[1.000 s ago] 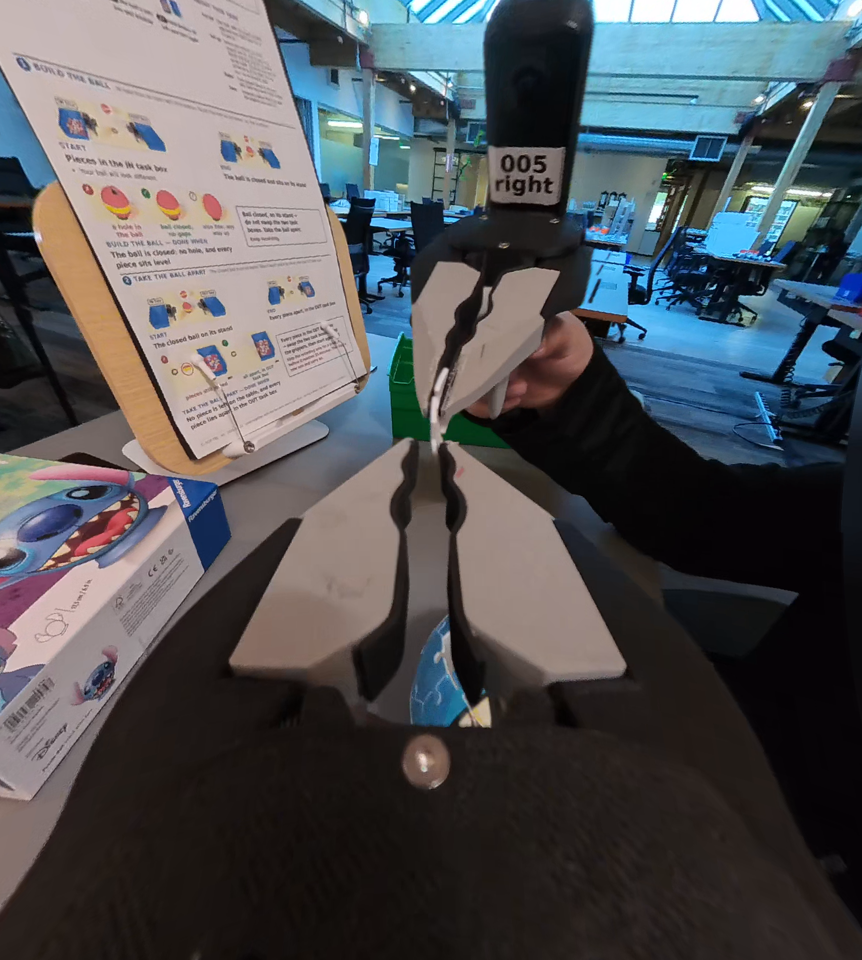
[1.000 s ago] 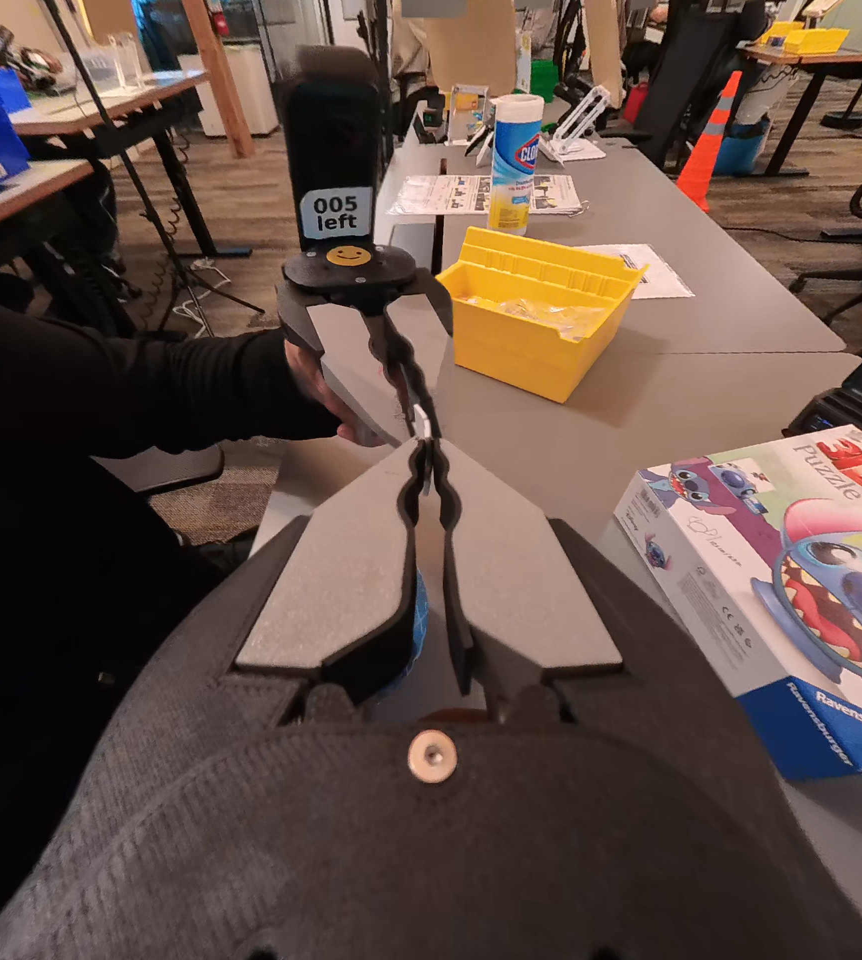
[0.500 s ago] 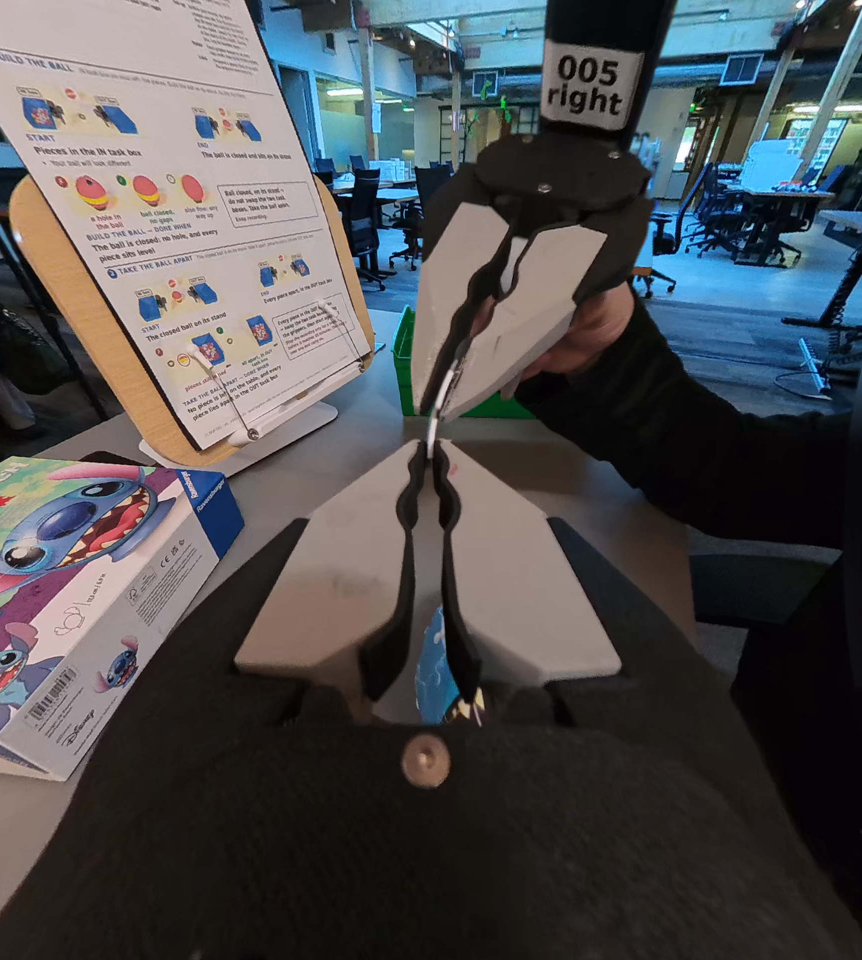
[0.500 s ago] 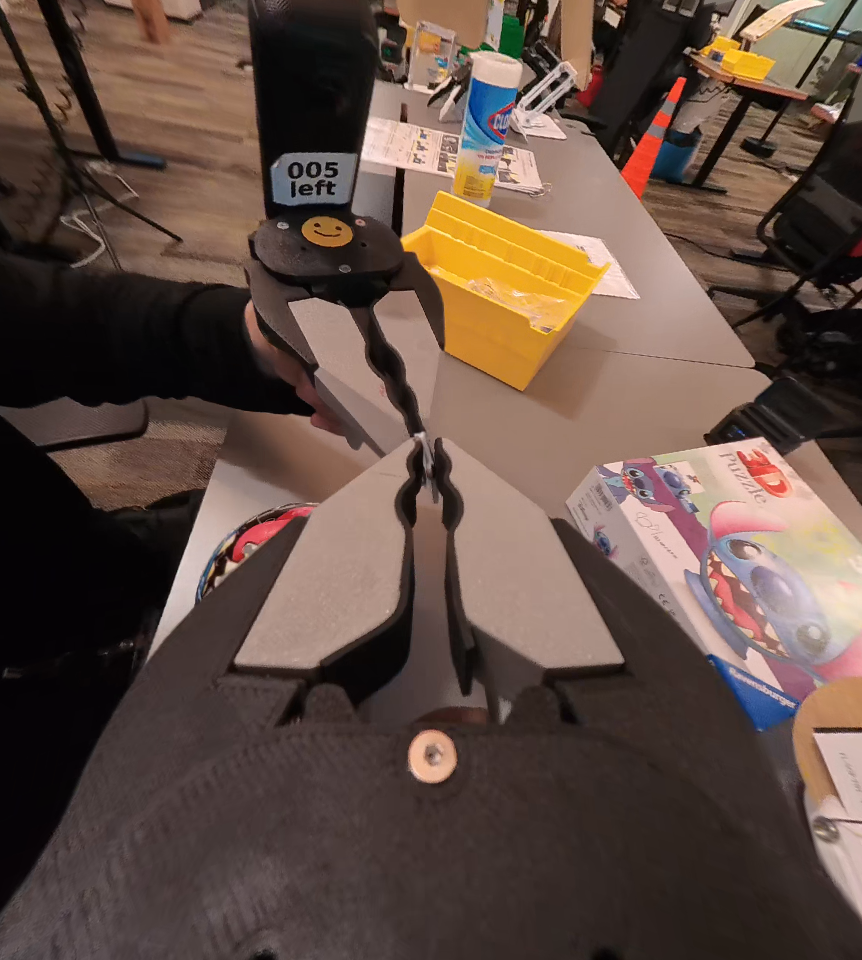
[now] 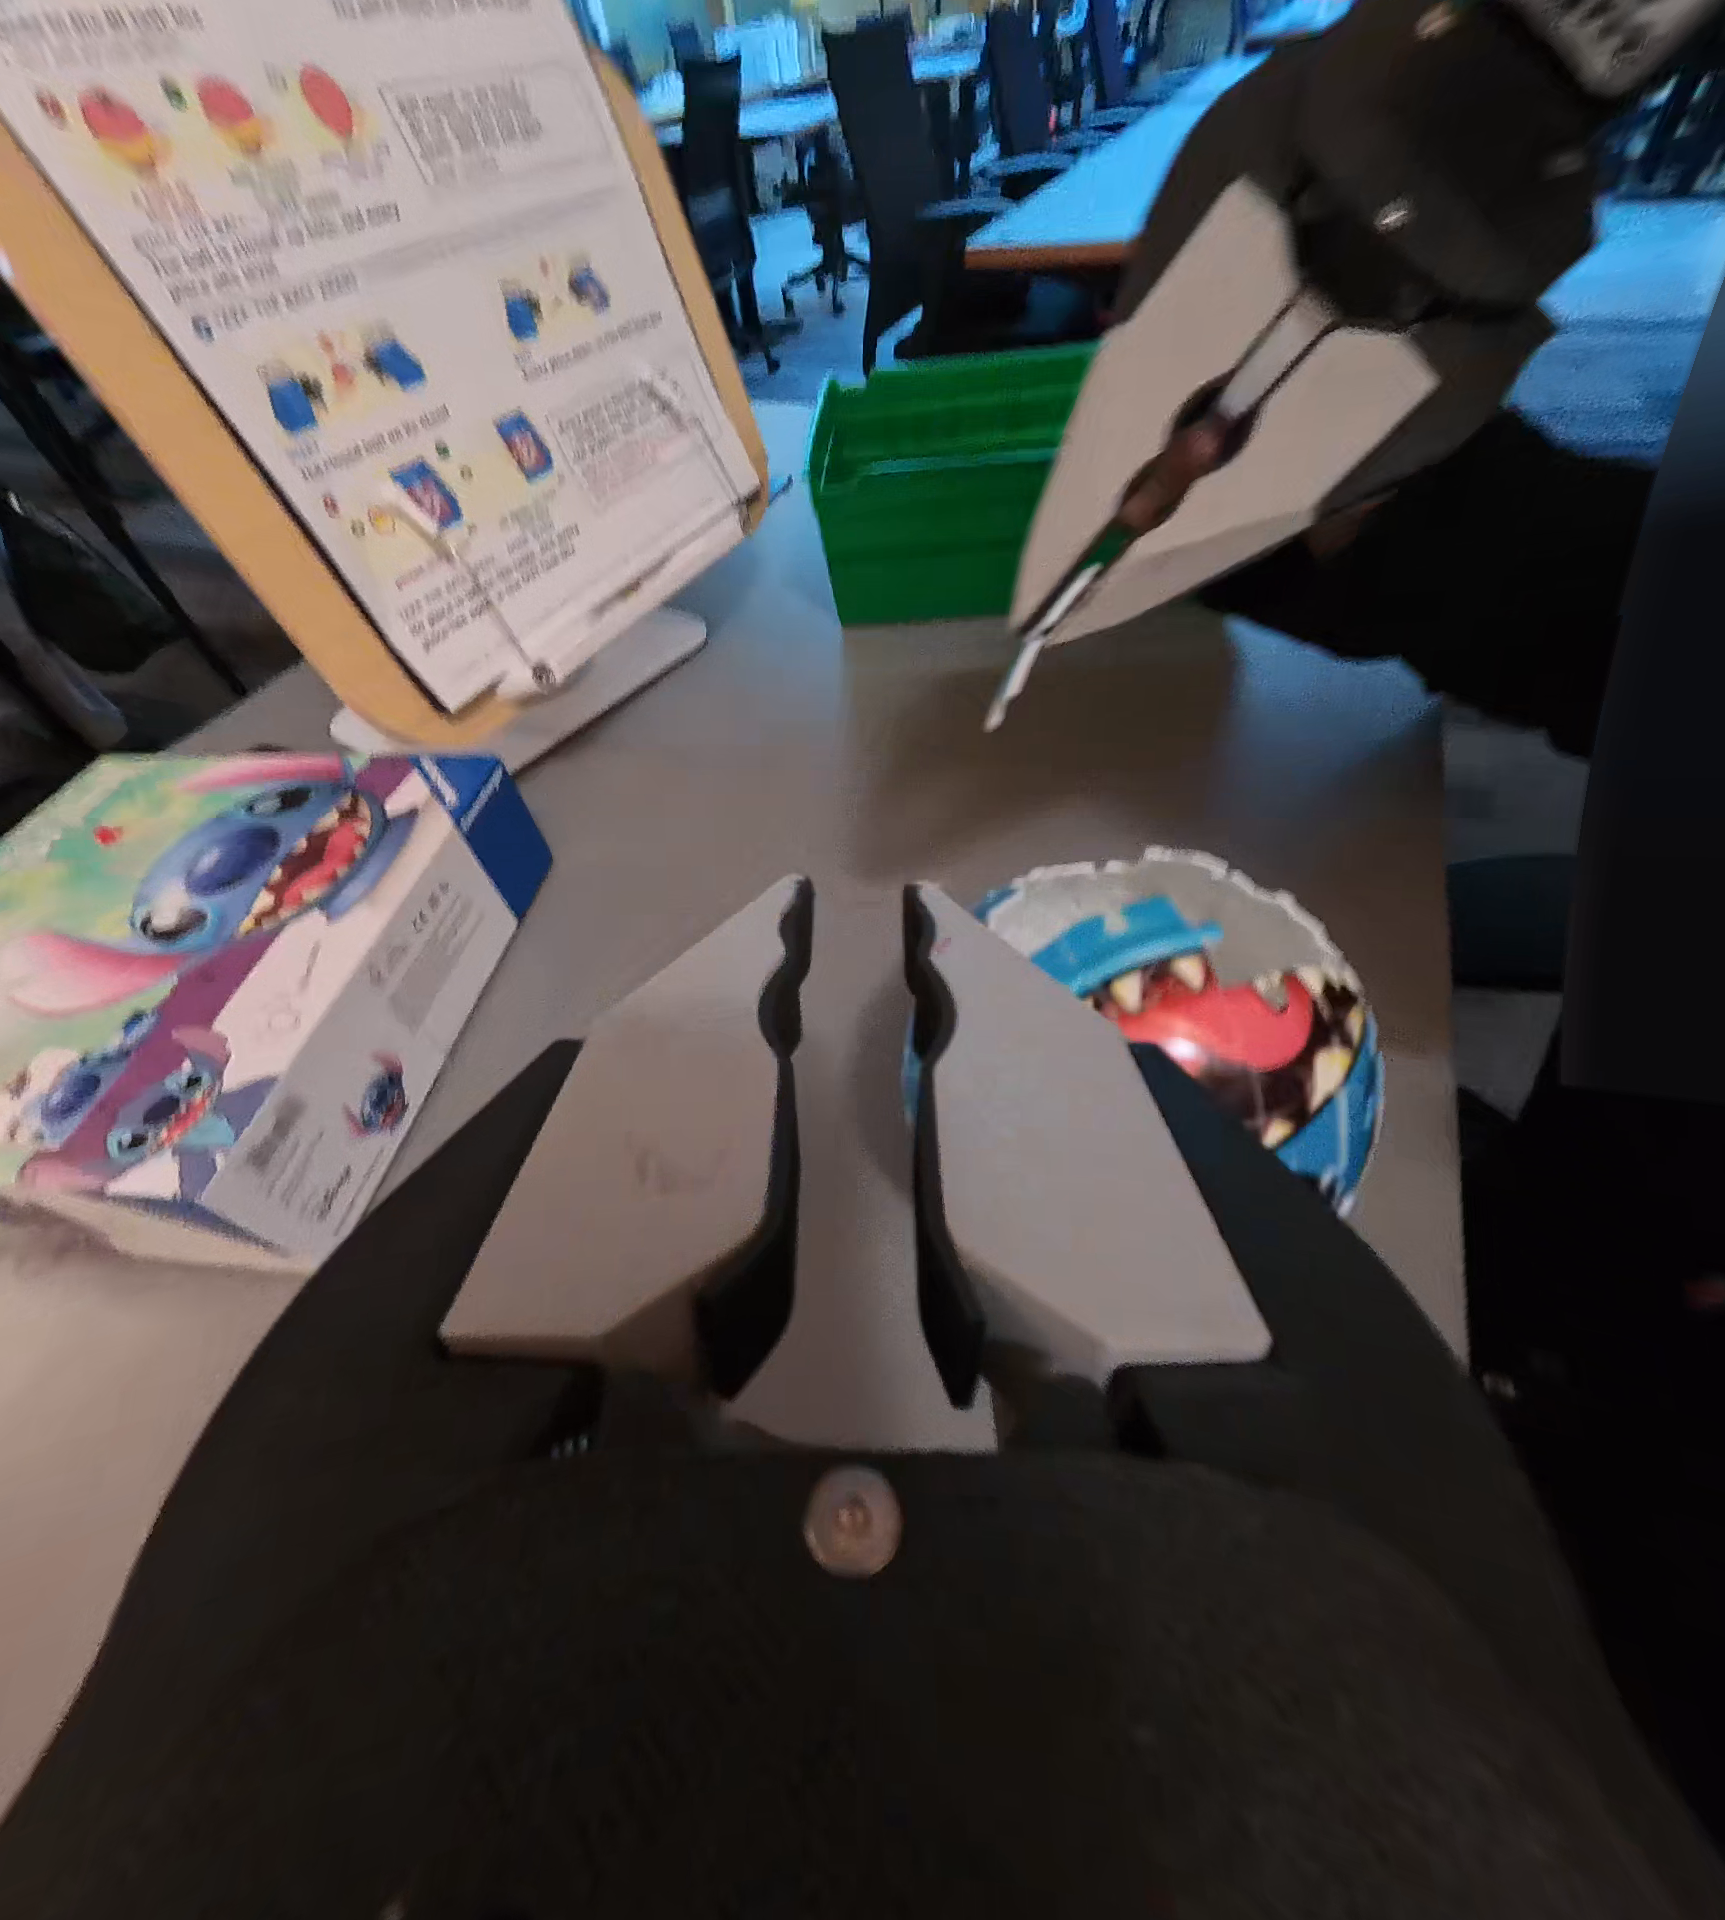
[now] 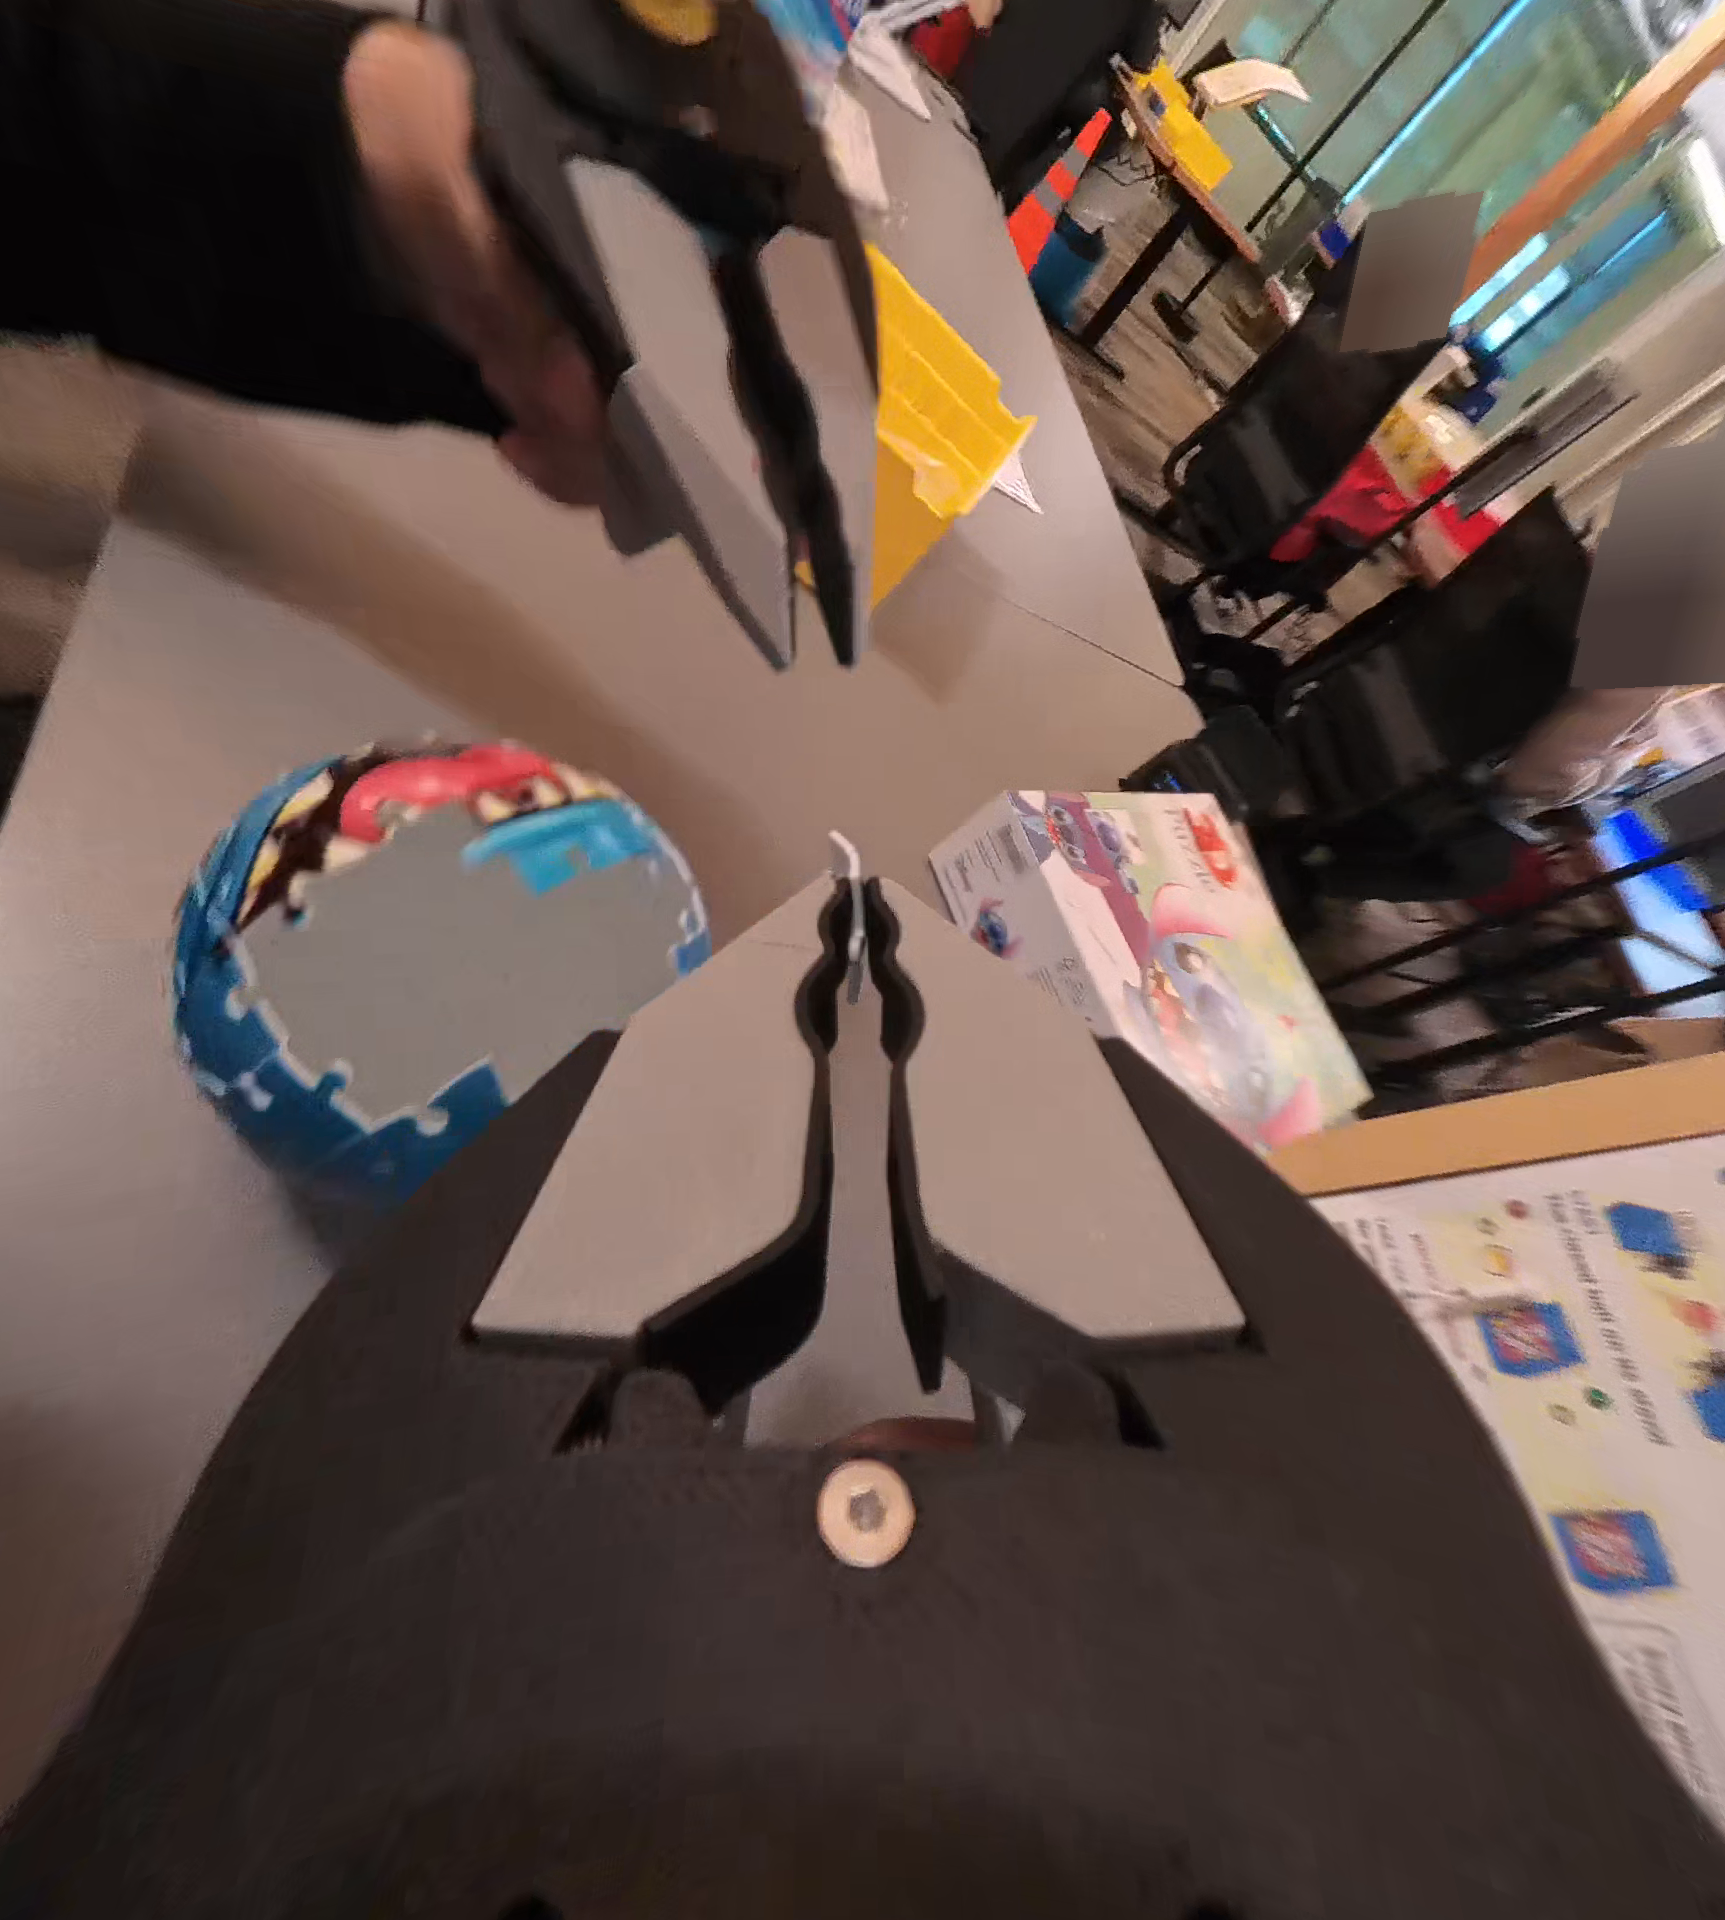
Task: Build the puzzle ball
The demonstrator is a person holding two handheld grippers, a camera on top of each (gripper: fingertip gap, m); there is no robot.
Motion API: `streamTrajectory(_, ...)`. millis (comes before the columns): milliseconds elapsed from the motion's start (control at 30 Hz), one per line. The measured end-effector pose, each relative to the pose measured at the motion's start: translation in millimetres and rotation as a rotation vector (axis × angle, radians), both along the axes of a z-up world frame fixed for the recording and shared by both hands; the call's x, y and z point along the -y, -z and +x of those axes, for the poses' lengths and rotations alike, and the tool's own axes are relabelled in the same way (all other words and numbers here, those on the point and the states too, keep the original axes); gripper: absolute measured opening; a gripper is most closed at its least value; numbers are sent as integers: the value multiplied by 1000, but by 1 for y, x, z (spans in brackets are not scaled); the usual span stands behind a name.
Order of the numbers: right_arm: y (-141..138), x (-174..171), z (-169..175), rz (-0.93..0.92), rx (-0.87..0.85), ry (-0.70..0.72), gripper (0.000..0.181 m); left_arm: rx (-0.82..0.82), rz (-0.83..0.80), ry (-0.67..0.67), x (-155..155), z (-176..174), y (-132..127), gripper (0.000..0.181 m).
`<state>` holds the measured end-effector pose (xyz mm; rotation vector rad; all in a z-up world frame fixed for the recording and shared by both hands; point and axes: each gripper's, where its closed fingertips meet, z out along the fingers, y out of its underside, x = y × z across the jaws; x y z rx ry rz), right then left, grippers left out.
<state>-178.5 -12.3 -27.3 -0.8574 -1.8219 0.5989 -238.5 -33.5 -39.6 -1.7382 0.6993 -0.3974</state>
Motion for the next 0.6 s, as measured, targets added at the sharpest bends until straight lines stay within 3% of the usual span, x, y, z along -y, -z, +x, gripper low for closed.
streamTrajectory(133,19,10,10,198,8,40,0,-10,-61,11,-1,-14,21,23)
streamTrajectory(333,24,11,2,42,-55,49,0,-3,-149,126,-17,-8,31,27)
streamTrajectory(600,29,13,-8,292,-82,-1,0,-26,-154,226,-29,0,46,18)
